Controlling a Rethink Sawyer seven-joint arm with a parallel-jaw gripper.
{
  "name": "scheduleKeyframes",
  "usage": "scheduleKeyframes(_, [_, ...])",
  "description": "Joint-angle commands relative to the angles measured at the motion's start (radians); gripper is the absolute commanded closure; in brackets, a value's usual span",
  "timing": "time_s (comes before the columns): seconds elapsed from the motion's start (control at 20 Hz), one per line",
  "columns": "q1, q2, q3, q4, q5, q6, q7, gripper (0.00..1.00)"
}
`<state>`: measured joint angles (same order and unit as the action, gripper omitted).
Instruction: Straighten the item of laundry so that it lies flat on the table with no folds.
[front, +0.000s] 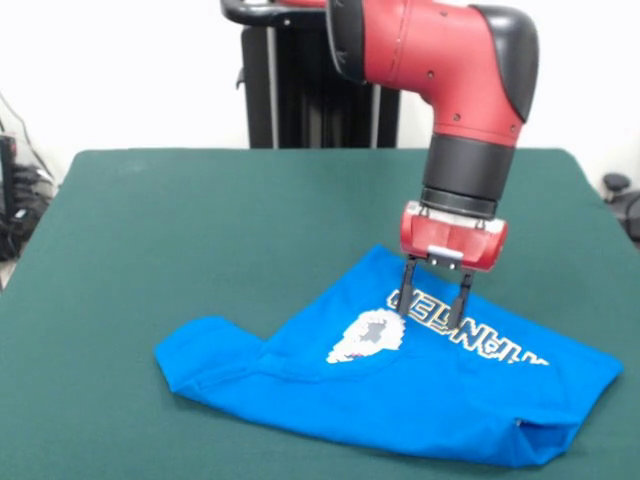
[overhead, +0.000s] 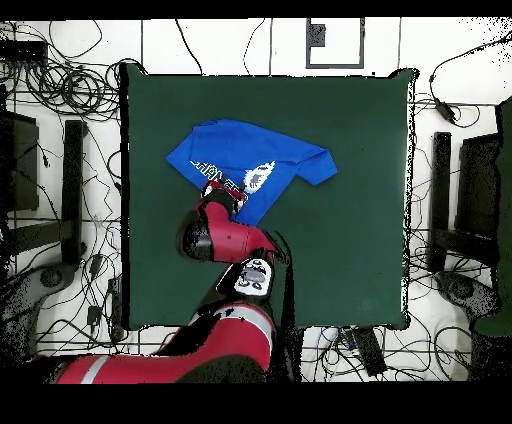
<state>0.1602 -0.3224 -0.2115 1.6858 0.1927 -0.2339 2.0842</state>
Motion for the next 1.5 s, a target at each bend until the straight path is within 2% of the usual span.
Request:
scheduleKeyframes(0.05, [0.023,0.077,0.101,0.059,0.006,-0.044,0.195,0.0])
scheduleKeyframes(0.5, [0.032,0.1,0.103,0.061,0.012,-0.073,0.205,0.0])
scheduleKeyframes(1.05, [0.0,0.133,0.132,0.049,-0.023,-0.089,0.188,0.0])
scheduleKeyframes(1.5, [-0.01,0.117,0.138,0.077,-0.053,-0.089,0.186,0.0])
